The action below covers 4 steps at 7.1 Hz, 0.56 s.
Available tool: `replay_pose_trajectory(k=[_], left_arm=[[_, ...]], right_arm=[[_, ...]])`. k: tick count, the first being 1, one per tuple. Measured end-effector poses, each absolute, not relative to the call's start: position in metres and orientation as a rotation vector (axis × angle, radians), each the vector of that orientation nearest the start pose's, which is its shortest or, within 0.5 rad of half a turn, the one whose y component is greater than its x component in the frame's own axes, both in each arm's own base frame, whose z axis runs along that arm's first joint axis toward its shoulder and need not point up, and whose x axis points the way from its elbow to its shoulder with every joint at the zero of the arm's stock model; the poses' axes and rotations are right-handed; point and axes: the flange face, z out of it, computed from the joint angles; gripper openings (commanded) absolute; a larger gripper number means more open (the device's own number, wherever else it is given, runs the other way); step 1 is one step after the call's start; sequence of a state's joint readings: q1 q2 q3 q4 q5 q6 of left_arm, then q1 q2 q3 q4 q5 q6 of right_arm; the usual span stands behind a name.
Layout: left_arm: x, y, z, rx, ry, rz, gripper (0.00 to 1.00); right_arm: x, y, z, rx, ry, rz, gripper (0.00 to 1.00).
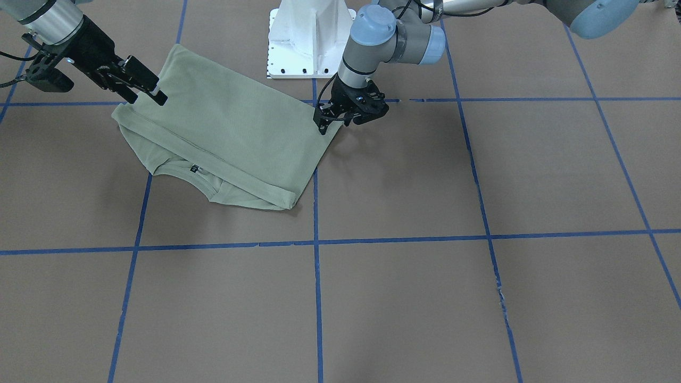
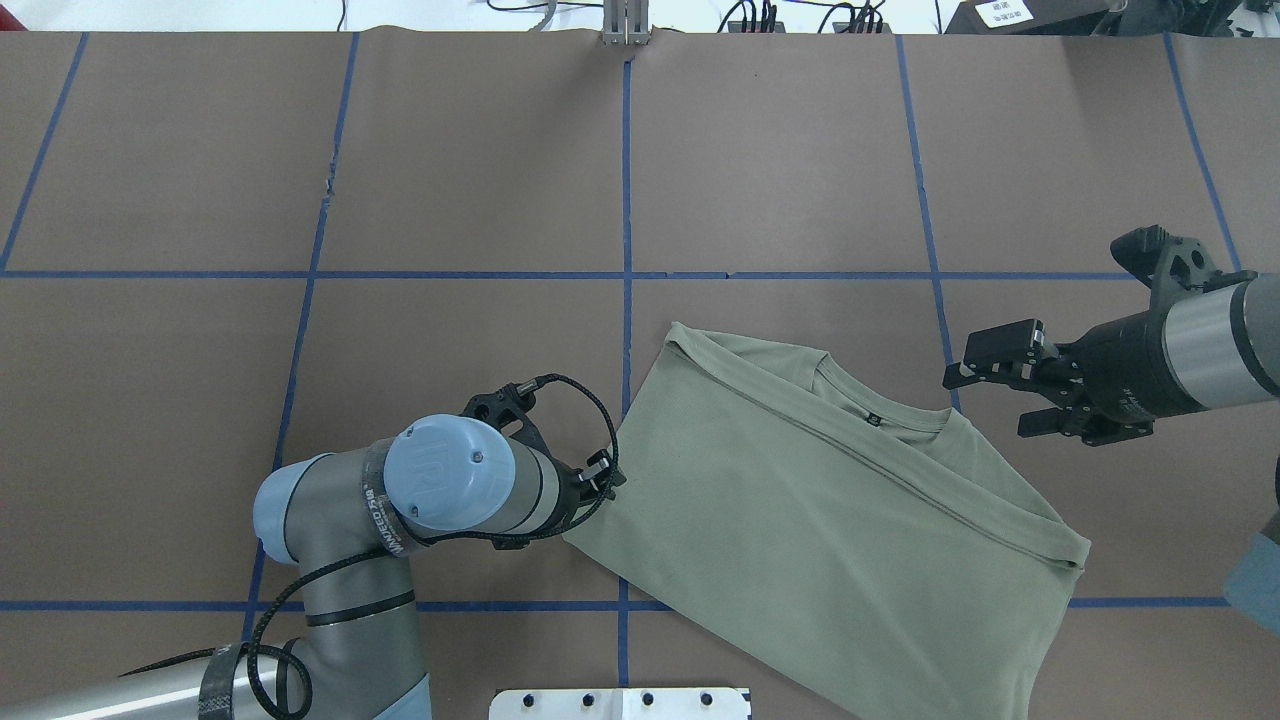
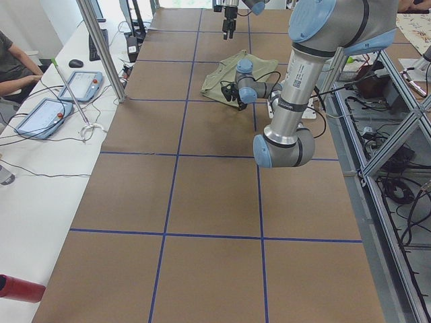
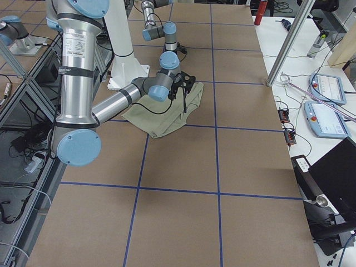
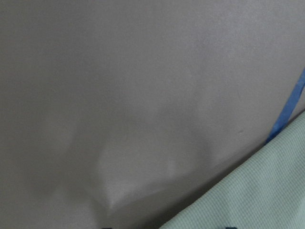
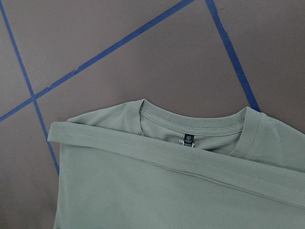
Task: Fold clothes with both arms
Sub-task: 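Grasp the shirt corner nearest the left gripper while the right gripper releases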
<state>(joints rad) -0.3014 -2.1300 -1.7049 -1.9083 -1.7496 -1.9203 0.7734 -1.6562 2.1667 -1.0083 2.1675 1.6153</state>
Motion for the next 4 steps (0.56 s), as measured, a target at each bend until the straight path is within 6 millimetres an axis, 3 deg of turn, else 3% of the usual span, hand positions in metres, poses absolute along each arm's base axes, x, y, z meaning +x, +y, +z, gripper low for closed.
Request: replay_pose_trajectory(k=[1,2,4], left_arm=[[0.5982,-0.3066,0.2363,-0.191,1.036,-0.497,0.12],[0.5982,-0.3063,0.236,-0.191,1.037,-0.496,0.0],[0.5973,-0.3059,0.2353,-0.19,1.038,-0.491,0.0]], right_arm=[[-0.2502,-0.353,0.3469,-0.133,-1.165,0.405,1.0],[-0.2496,-0.3529,0.3476,-0.133,-1.163,0.407,1.0],[-0.248,-0.3533,0.3484,-0.132,-1.162,0.41,1.0]])
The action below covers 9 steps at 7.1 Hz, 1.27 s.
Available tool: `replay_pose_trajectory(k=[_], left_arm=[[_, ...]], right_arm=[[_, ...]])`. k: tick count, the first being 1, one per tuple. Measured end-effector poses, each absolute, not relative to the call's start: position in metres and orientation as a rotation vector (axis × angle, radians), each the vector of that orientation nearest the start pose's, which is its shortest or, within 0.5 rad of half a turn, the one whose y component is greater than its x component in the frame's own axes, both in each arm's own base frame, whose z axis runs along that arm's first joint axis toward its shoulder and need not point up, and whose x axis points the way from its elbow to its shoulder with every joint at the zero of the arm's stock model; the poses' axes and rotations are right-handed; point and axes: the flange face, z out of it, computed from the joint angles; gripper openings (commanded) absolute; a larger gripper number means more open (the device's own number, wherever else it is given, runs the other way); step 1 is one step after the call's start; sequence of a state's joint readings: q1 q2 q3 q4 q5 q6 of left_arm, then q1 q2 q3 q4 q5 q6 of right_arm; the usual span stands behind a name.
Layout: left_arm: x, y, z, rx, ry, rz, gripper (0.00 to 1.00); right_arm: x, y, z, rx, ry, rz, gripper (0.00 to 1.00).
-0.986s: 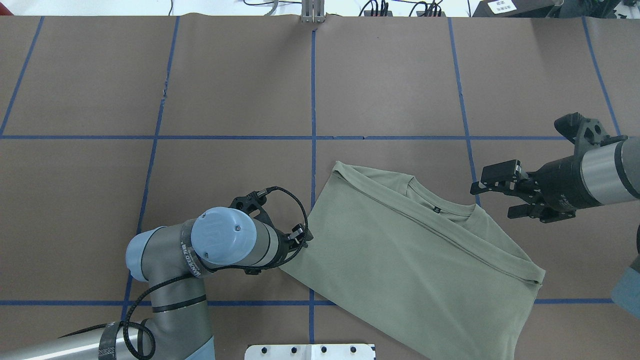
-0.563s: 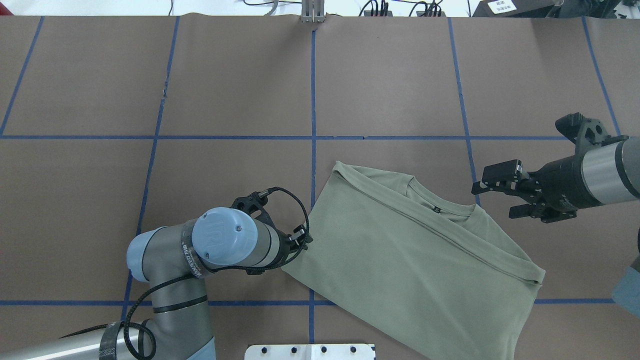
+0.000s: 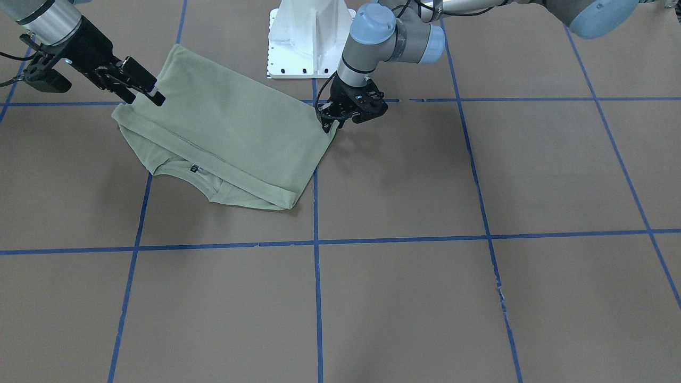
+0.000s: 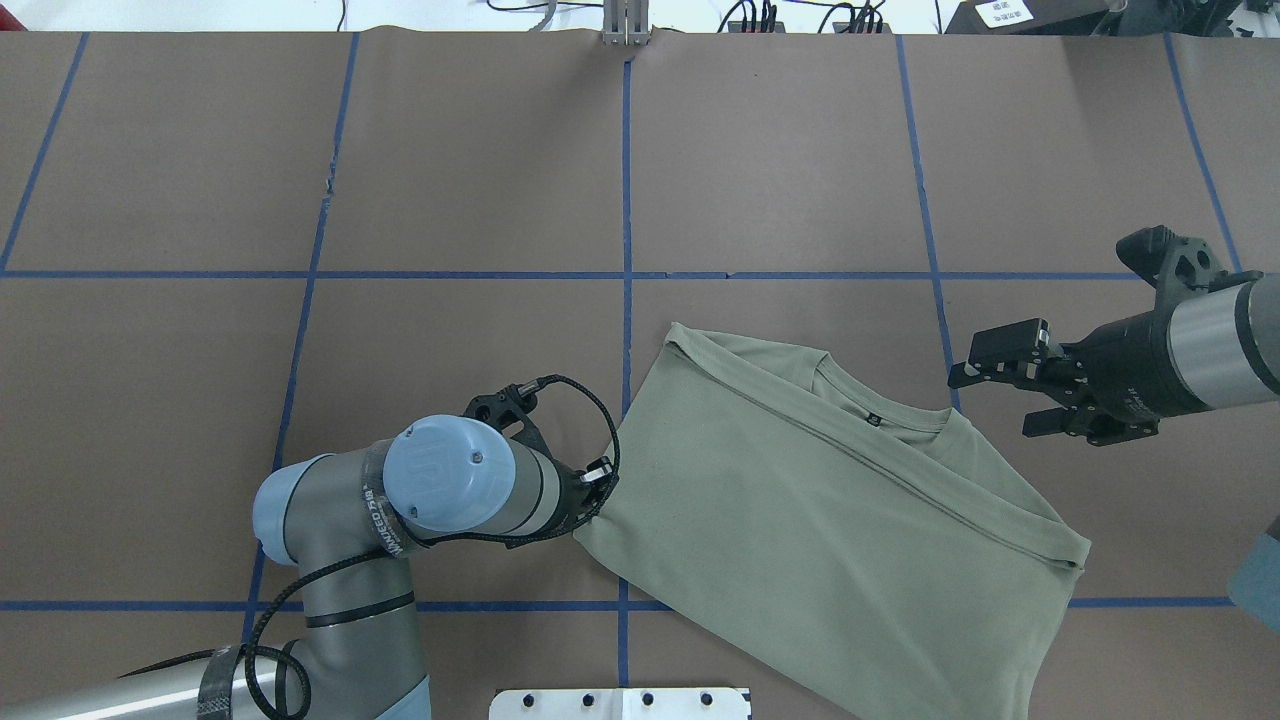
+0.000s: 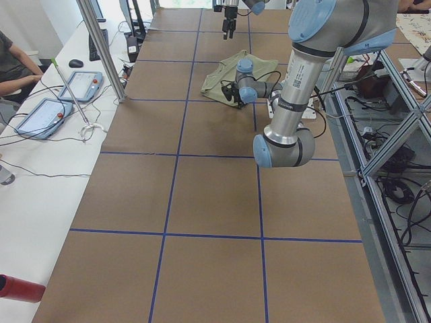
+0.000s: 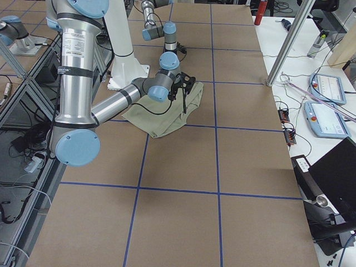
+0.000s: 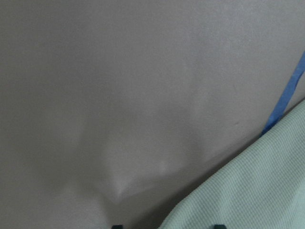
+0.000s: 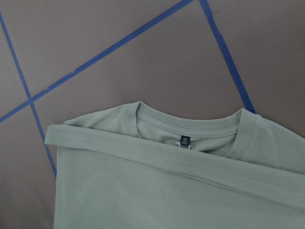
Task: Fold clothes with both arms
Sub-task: 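Grasp the shirt corner nearest the left gripper while the right gripper releases, then drag the shirt corner with the left gripper farther from the robot, straightening it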
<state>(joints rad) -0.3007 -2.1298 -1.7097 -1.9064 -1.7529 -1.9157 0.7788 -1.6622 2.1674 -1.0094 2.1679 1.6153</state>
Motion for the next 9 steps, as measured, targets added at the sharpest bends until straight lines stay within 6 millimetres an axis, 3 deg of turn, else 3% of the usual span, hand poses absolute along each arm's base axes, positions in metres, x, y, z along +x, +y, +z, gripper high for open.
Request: replay_pose_trajectory(k=[2,3,5,9], left_arm=[[0.589,-0.307,0.229,-0.179,1.033,-0.479,0.0],[0.576,-0.32,0.223,-0.151,1.024,-0.479,0.0],[0.543,-0.384,0.227,-0.046,1.006,-0.495,0.0],[0.523,-0.541,0.261,0.143,0.952,-0.513,0.0]], right_arm=[[-0.244,-0.355,0.348,-0.127,-1.163,0.418,1.0],[-0.242,-0.356,0.348,-0.126,-1.164,0.421,1.0],[-0.241,-0.356,0.347,-0.123,-1.167,0.422,1.0],[-0.244,-0.358,0.342,-0.115,-1.177,0.416,1.0]])
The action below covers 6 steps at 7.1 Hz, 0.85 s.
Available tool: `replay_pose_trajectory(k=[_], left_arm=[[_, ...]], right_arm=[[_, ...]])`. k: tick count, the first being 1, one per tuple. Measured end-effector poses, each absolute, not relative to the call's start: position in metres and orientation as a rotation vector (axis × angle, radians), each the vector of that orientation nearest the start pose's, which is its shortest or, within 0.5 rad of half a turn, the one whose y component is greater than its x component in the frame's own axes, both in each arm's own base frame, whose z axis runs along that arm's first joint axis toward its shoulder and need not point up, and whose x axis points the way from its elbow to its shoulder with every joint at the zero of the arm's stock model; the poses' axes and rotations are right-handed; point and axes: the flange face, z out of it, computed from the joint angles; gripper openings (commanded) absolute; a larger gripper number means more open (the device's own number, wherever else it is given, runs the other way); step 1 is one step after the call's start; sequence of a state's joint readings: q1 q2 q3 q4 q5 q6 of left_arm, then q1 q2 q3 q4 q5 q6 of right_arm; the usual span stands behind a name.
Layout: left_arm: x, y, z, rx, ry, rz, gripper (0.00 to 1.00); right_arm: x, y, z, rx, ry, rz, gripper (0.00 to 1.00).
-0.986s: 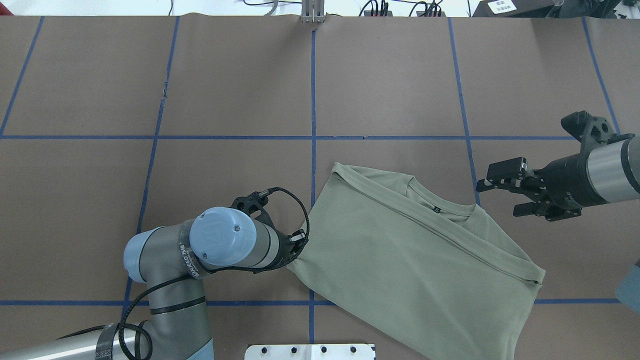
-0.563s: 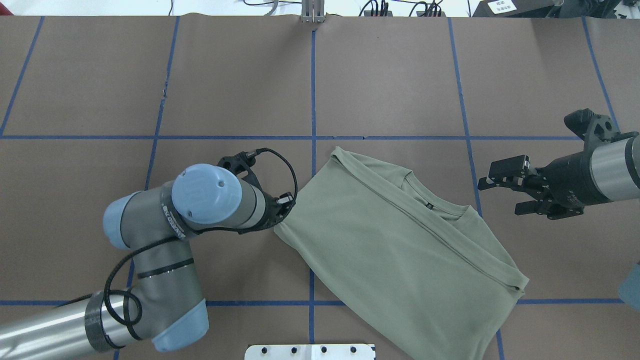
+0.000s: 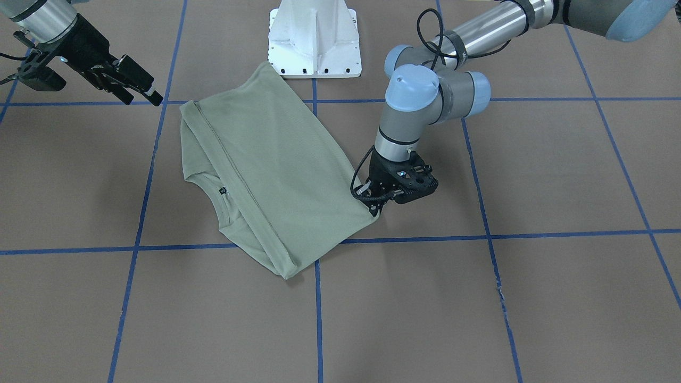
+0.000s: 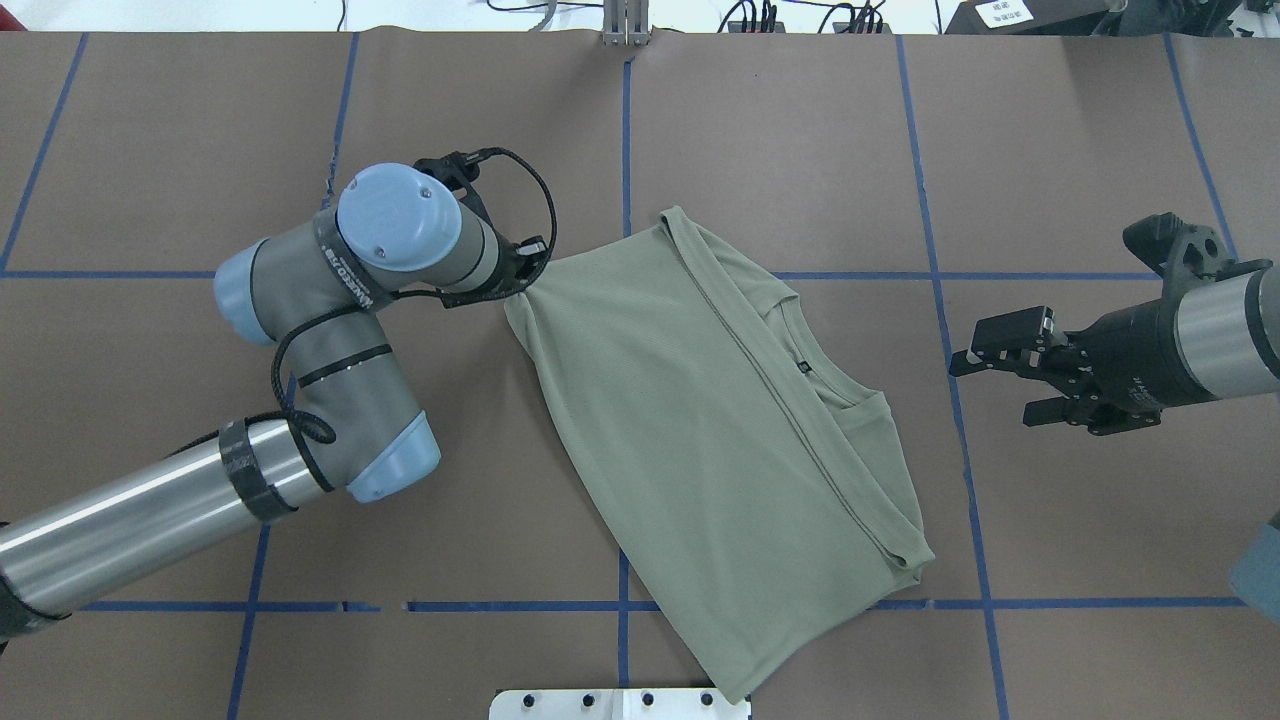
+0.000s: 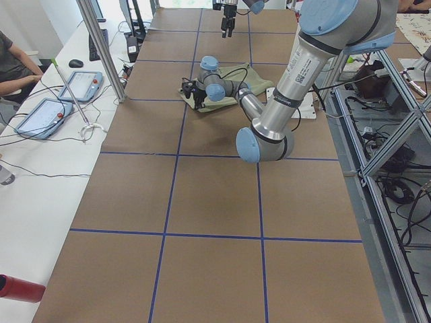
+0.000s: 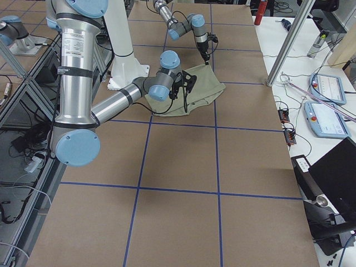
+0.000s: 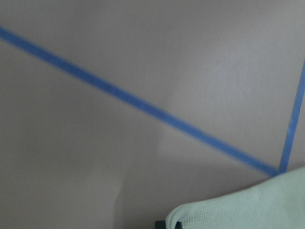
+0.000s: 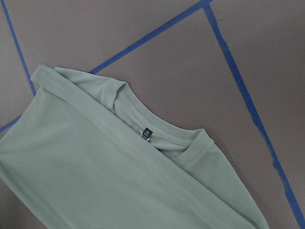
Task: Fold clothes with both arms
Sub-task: 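Drag the shirt corner with the left gripper farther from the robot, straightening it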
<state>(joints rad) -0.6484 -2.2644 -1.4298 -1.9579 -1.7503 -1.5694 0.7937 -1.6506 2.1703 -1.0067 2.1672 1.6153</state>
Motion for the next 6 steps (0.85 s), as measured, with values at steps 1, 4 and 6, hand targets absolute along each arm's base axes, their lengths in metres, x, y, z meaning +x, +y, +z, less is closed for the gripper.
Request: replay_pose_trajectory(k=[1,4,6], left_arm=[[0.515,-0.578,0.265,0.193,0.937,-0.497,0.0],[0.519,-0.656,0.263,0.334,0.958,-0.456,0.0],[0.538,-0.685,0.233,0.422,0.99,-0.453,0.0]], right_arm=[[-0.244,-0.359,0.342,-0.113,-1.177,0.418,1.0],[-0.245,-0.36,0.344,-0.109,-1.173,0.422,1.0],[-0.244,-0.36,0.349,-0.113,-1.162,0.43,1.0]])
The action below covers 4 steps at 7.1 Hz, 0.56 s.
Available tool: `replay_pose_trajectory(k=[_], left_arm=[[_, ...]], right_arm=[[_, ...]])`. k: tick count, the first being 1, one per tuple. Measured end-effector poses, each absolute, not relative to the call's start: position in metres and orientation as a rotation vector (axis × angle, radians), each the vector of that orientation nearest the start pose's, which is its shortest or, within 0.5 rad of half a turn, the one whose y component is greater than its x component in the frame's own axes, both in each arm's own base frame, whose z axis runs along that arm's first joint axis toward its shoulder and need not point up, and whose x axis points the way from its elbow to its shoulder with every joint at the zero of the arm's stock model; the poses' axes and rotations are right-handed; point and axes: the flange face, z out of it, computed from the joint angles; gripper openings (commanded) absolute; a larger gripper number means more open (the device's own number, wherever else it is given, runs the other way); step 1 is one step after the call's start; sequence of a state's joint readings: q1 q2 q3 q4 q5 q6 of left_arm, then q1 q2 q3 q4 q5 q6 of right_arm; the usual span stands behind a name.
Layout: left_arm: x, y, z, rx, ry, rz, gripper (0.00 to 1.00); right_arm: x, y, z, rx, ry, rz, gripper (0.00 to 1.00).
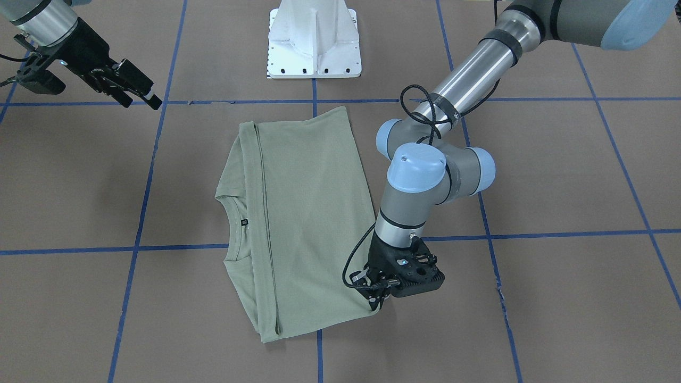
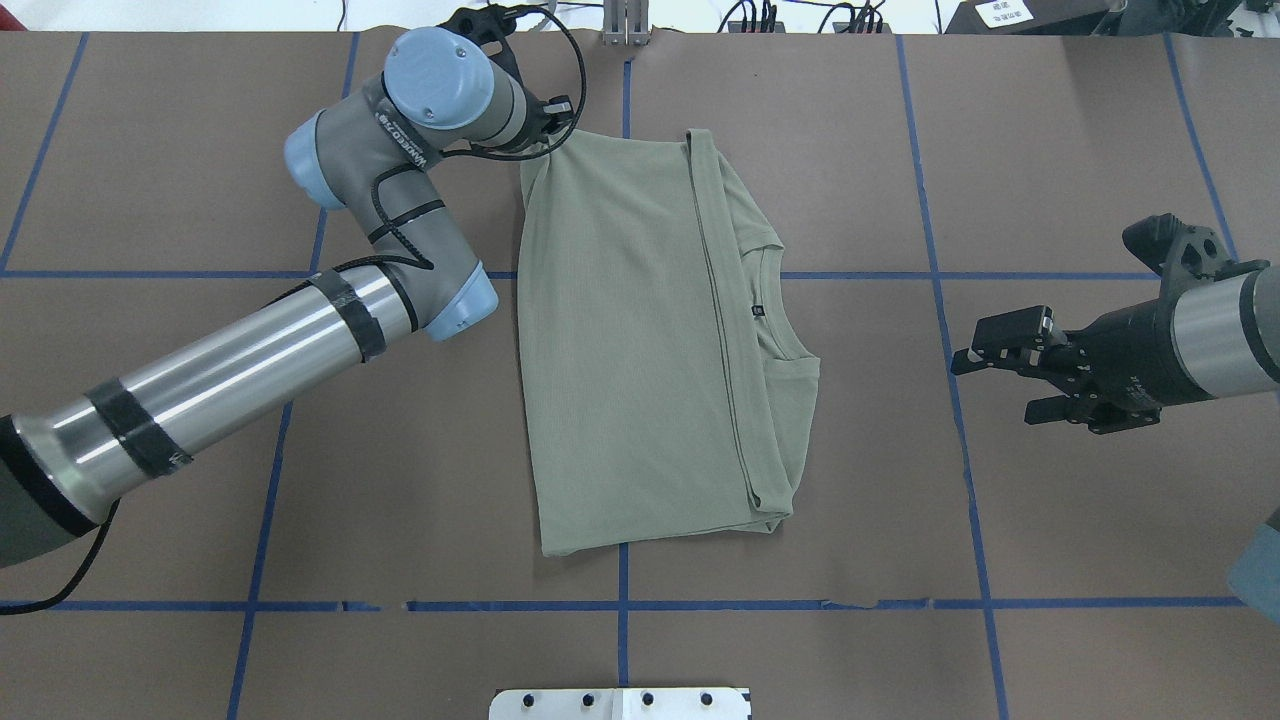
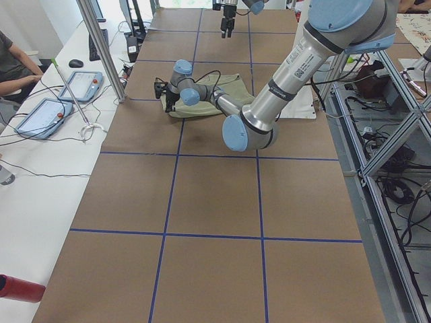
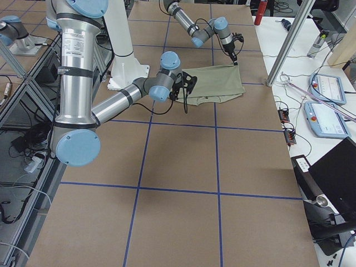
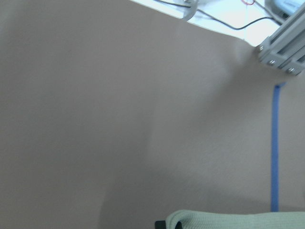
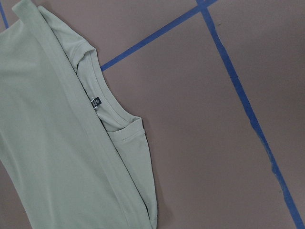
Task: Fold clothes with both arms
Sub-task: 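Drag the shirt corner with the left gripper farther from the robot, straightening it, then release the shirt and raise the left gripper while the right arm approaches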
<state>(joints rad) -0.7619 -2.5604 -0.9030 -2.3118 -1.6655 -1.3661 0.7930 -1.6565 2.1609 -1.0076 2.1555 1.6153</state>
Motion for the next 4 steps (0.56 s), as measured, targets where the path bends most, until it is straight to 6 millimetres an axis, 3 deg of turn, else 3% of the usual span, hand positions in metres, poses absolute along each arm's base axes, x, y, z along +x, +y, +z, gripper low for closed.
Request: replay_pose_trajectory(k=[1,2,4], left_arm=[[0.549,-0.696,0.23,0.461,0.994,-0.464,0.15],[0.556,-0.704,0.234,0.487,0.997,-0.474,0.99],[0.555,-0.711,0.239,0.512,0.997,-0.478,1.0]], right_arm=[[-0.244,-0.36,0.35,-0.114,-1.16,0.431,1.0],[-0.244,-0.36,0.35,-0.113,-1.161,0.431,1.0],[-0.244,-0.362,0.346,-0.106,-1.167,0.435,1.0]])
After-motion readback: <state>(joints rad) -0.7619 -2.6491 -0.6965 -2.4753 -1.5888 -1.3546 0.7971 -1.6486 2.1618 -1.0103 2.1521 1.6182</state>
